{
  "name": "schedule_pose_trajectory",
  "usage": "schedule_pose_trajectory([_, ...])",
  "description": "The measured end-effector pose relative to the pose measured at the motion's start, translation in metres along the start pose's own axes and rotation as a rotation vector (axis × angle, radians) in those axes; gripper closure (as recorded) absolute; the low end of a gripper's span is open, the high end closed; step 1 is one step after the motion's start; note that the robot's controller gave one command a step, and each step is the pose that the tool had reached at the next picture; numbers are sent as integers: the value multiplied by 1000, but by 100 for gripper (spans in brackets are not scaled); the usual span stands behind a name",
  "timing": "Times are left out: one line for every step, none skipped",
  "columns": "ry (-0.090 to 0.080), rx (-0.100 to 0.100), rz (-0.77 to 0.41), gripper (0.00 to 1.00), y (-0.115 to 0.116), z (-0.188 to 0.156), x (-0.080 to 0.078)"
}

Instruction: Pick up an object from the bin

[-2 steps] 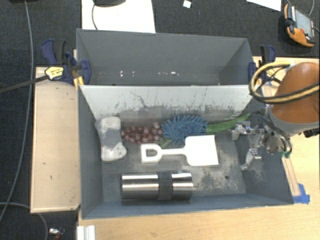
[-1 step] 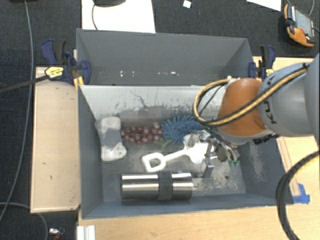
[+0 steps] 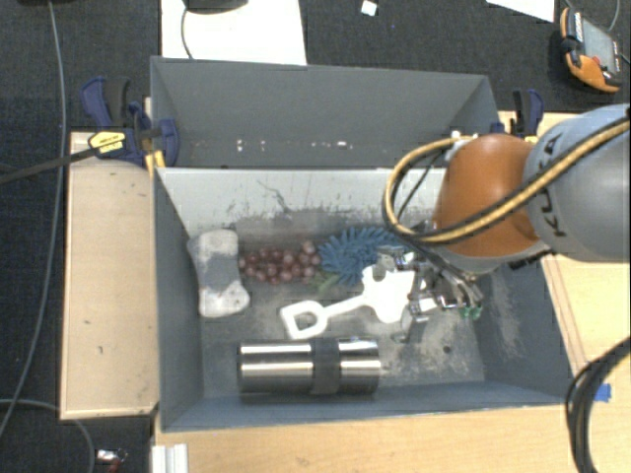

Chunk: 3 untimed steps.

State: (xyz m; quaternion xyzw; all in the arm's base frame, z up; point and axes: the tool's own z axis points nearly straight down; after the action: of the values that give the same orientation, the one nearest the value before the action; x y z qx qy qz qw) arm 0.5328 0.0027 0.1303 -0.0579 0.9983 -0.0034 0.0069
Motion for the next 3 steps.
schedule_pose_trajectory([13, -6, 38, 0, -18, 50, -4])
schedule_pose_trajectory([-3, 0, -60, 0, 19, 60, -29])
schedule_pose_trajectory([10, -4, 20, 100, -16, 51, -7])
